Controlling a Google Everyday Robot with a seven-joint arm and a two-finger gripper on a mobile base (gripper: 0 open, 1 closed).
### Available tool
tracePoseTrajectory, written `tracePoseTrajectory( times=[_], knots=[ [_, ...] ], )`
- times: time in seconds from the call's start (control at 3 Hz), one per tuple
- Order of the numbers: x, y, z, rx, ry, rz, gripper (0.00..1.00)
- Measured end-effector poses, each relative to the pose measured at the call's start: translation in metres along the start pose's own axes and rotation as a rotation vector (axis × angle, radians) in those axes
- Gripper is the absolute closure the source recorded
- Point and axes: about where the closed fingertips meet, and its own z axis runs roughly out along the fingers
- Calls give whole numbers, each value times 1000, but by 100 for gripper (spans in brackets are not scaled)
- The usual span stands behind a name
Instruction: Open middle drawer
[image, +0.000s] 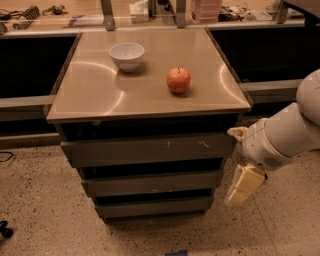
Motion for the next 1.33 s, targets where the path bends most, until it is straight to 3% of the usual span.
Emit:
tracePoseTrajectory(
  times=[0.33,0.67,1.0,1.33],
  knots=[
    [0,0,0,-1,0,0,0],
    [20,5,40,-19,57,-79,0],
    [45,1,109,-45,73,-178,0],
    [64,-5,198,-99,44,-249,0]
  ],
)
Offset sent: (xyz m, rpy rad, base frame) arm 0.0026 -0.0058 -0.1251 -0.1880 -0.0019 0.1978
